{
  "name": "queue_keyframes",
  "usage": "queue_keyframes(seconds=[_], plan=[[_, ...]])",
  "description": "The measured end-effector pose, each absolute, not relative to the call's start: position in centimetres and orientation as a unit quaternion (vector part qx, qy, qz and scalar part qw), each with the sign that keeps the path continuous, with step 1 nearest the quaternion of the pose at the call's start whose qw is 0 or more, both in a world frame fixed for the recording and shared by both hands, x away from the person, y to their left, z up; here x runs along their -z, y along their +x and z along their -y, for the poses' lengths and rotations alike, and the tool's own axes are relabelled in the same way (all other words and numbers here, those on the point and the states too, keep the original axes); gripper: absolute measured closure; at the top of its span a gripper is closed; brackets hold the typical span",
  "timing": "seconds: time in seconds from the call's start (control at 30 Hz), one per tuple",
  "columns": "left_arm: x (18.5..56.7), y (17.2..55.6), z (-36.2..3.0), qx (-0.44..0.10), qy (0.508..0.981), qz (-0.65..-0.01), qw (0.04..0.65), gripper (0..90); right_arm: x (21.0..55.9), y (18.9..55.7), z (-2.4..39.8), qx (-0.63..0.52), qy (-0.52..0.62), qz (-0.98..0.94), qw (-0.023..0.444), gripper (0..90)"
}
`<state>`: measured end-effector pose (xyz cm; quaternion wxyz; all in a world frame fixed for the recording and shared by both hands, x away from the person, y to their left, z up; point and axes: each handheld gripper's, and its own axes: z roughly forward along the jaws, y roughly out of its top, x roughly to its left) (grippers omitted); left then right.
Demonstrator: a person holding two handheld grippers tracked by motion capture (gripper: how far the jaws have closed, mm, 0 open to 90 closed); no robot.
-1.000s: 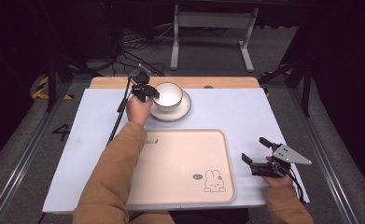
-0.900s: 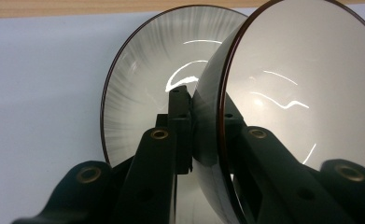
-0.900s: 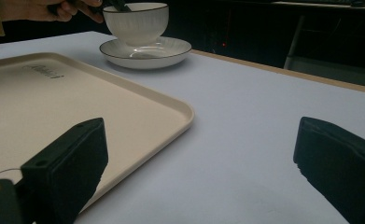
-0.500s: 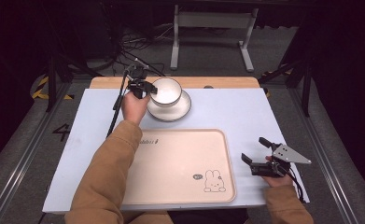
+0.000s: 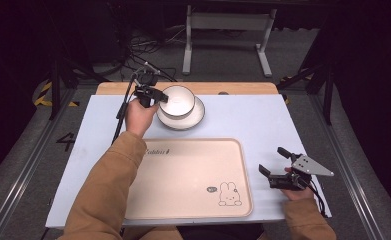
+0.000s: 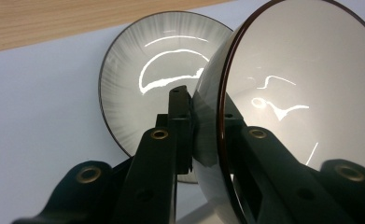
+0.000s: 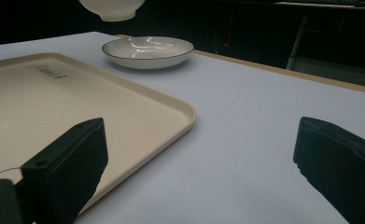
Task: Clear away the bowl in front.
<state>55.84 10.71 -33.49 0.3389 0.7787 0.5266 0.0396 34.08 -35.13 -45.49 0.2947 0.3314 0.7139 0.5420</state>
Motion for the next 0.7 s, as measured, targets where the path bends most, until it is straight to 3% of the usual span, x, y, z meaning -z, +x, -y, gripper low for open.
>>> queue_keyframes(seconds=[0.7], plan=[[31.2, 49.8, -10.9, -0.04, 0.829, -0.454, 0.324, 81.9, 45.5, 34.1, 35.0, -0.54, 0.318, -0.722, 0.293, 3.7]])
